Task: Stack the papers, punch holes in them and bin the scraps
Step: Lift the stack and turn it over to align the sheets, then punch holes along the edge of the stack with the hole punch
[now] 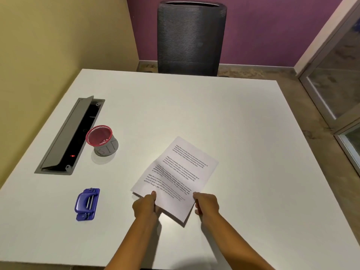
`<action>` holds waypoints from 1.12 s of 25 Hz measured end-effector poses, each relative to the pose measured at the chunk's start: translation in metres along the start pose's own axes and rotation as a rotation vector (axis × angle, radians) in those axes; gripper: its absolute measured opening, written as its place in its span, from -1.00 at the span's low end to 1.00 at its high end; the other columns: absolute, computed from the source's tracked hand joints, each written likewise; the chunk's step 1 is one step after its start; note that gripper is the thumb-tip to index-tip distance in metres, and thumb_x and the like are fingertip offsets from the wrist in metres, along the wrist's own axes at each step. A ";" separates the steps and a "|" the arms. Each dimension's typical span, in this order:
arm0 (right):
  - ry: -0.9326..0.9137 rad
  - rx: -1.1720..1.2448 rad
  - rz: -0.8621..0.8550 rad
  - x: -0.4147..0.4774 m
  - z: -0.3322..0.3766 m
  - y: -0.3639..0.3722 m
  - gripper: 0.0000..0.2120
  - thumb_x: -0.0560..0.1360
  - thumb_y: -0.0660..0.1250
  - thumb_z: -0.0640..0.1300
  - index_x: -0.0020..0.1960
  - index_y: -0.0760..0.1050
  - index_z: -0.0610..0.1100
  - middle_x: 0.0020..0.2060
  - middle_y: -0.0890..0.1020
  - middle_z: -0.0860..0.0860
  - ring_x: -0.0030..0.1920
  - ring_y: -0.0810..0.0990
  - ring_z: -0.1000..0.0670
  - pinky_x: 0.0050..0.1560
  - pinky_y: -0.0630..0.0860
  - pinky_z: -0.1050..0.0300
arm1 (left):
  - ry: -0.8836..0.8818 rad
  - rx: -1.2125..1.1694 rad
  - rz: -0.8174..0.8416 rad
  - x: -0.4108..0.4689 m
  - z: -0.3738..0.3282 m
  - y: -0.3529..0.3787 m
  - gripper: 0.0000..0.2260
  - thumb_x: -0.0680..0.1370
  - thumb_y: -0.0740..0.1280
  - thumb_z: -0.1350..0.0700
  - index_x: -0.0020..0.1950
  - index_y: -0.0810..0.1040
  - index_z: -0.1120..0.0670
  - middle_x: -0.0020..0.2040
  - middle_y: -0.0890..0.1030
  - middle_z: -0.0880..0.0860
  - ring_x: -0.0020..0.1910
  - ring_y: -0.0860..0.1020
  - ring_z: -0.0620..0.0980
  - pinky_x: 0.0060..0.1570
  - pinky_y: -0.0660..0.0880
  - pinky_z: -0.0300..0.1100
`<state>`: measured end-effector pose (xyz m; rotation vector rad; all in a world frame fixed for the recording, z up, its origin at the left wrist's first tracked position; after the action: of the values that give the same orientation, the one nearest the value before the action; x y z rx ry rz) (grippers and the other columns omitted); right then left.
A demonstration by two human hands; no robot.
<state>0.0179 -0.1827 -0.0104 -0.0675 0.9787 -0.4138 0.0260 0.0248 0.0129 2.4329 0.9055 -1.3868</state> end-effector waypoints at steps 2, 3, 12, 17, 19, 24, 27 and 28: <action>0.027 0.085 0.040 -0.001 -0.006 0.004 -0.87 0.43 0.36 -0.19 -0.26 0.57 -0.23 -0.34 0.65 -0.11 -0.35 0.62 -0.12 -0.04 0.64 -0.05 | 0.004 -0.015 0.004 0.000 0.004 -0.005 -0.74 0.51 0.38 0.31 0.19 0.54 0.30 -0.01 0.61 0.21 -0.17 0.57 0.16 -0.18 0.55 -0.06; 0.025 0.125 0.059 -0.001 -0.007 0.006 -0.89 0.45 0.34 -0.23 -0.24 0.57 -0.21 -0.31 0.67 -0.12 -0.32 0.64 -0.13 0.03 0.64 -0.13 | 0.013 -0.015 0.005 0.000 0.005 -0.007 -0.73 0.51 0.38 0.31 0.21 0.54 0.30 0.02 0.62 0.23 -0.17 0.57 0.16 -0.10 0.59 -0.01; -0.282 -0.204 -0.113 -0.005 0.017 -0.011 -0.73 0.48 0.27 -0.31 0.12 0.48 -0.06 -0.05 0.61 0.03 -0.06 0.61 -0.04 0.00 0.57 0.10 | 0.106 0.042 0.150 -0.013 0.020 -0.026 -0.84 0.51 0.35 0.34 0.09 0.55 0.32 -0.13 0.65 0.20 -0.36 0.63 0.10 0.02 0.64 0.09; -0.400 -0.247 -0.075 0.008 0.027 -0.033 -0.71 0.50 0.23 -0.39 0.11 0.47 -0.09 -0.09 0.59 0.05 -0.24 0.53 0.17 -0.48 0.35 0.55 | 0.249 0.067 0.056 -0.003 -0.007 -0.064 -0.84 0.53 0.32 0.32 0.09 0.56 0.22 -0.16 0.65 0.20 -0.25 0.62 0.19 -0.18 0.67 -0.01; -0.405 -0.276 -0.059 0.014 0.027 -0.041 -0.69 0.51 0.20 -0.40 0.18 0.48 -0.13 -0.02 0.59 0.02 -0.15 0.56 0.06 -0.36 0.36 0.53 | 0.432 0.161 -0.077 0.004 -0.029 -0.086 -0.82 0.53 0.31 0.30 0.11 0.58 0.15 -0.12 0.64 0.12 -0.19 0.62 0.17 -0.24 0.64 -0.14; -0.434 -0.422 -0.049 0.028 0.025 -0.049 -0.68 0.53 0.19 -0.38 0.24 0.46 -0.17 0.07 0.58 -0.04 0.03 0.50 -0.01 0.02 0.34 0.21 | 0.713 0.613 -0.487 0.029 -0.070 -0.139 -0.67 0.52 0.37 0.24 0.28 0.48 0.22 0.29 0.47 0.27 0.25 0.42 0.33 0.20 0.40 0.13; -0.434 -0.455 -0.055 0.032 0.024 -0.048 -0.68 0.53 0.18 -0.36 0.25 0.45 -0.16 0.08 0.60 -0.07 0.05 0.50 -0.02 0.01 0.32 0.22 | 0.614 0.778 -0.500 0.045 -0.076 -0.151 -0.55 0.53 0.39 0.15 0.38 0.38 0.21 0.35 0.40 0.32 0.30 0.35 0.40 0.25 0.32 0.26; -0.433 -0.458 -0.058 0.033 0.023 -0.048 -0.68 0.54 0.18 -0.36 0.26 0.45 -0.17 0.11 0.61 -0.09 0.04 0.50 -0.01 0.01 0.33 0.21 | 0.592 0.802 -0.483 0.050 -0.077 -0.153 -0.55 0.54 0.38 0.14 0.39 0.37 0.22 0.32 0.44 0.33 0.27 0.38 0.40 0.24 0.32 0.26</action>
<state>0.0379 -0.2417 -0.0119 -0.5775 0.6271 -0.2066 0.0085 0.2012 0.0321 3.5381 1.3209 -1.3597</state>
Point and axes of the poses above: each hand's wrist, its own x-axis towards the middle knuckle, its own y-axis out of the palm, z = x × y, the point moved 5 cm from there along x, towards the middle knuckle
